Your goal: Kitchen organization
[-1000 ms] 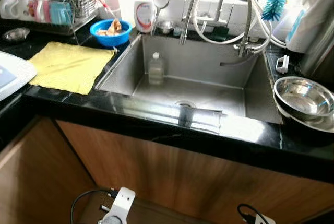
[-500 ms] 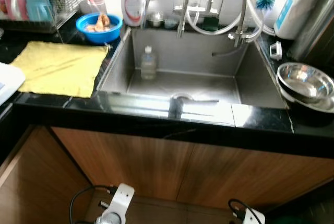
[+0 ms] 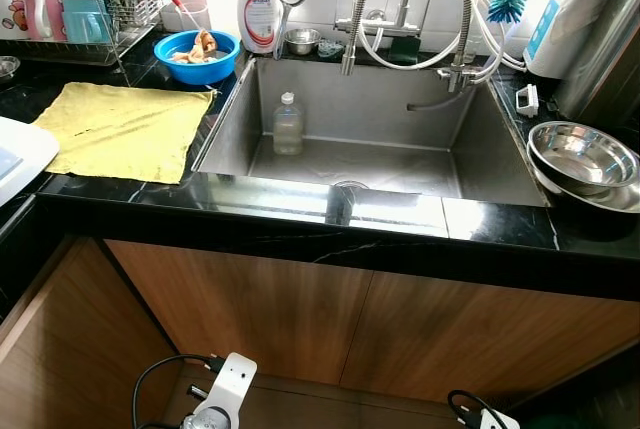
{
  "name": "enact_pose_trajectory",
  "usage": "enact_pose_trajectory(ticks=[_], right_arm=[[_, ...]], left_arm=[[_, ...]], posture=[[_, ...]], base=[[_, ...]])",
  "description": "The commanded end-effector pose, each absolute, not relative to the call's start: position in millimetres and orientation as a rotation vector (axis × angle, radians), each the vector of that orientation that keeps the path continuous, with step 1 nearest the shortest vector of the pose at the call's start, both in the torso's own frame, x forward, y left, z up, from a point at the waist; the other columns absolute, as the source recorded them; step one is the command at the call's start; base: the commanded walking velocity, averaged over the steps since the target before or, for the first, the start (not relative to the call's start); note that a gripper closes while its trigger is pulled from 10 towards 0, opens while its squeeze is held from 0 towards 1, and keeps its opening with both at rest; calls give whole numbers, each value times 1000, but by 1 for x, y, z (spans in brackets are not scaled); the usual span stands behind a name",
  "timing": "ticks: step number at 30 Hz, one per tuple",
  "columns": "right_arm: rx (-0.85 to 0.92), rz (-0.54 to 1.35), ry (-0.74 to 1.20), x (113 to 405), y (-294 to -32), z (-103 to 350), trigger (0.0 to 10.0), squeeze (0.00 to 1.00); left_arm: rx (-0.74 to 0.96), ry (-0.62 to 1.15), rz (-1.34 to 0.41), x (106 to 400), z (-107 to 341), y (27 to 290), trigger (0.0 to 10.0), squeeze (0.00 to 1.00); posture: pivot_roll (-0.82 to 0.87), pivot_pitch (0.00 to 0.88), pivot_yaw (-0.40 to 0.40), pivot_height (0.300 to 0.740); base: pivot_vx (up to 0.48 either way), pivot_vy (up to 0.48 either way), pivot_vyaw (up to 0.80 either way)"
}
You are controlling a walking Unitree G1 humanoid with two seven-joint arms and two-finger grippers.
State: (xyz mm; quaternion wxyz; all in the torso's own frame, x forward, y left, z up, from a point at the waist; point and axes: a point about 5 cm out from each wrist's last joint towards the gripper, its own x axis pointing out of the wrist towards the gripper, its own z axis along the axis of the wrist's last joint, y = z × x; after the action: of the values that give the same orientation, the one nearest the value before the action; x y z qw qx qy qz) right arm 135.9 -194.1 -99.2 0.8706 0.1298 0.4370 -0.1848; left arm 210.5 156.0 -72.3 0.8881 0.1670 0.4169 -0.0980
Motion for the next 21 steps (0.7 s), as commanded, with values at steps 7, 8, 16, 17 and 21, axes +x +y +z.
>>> enact_pose_trajectory(ticks=[7, 8, 16, 17, 21], right_arm=[[220, -327, 921, 137, -190, -99, 10000, 0], [220, -327, 921, 137, -190, -99, 10000, 0], [233, -343, 923, 138, -189, -99, 10000, 0], [234, -343, 924, 139, -188, -99, 10000, 0], [235, -329, 918, 149, -177, -97, 10000, 0]], left_arm=[[363, 876, -212, 206, -75, 156, 10000, 0], [363, 876, -212, 206, -75, 156, 10000, 0], [355, 876, -213, 207, -74, 155, 10000, 0], [355, 876, -213, 207, -74, 155, 10000, 0], [353, 876, -212, 207, -74, 155, 10000, 0]], posture=[[1, 17, -35, 740], [1, 17, -35, 740], [3, 33, -39, 740], [4, 34, -40, 740], [3, 37, -39, 740]], base=[[36, 0, 60], [251, 0, 419], [282, 0, 427], [307, 0, 0], [307, 0, 0]])
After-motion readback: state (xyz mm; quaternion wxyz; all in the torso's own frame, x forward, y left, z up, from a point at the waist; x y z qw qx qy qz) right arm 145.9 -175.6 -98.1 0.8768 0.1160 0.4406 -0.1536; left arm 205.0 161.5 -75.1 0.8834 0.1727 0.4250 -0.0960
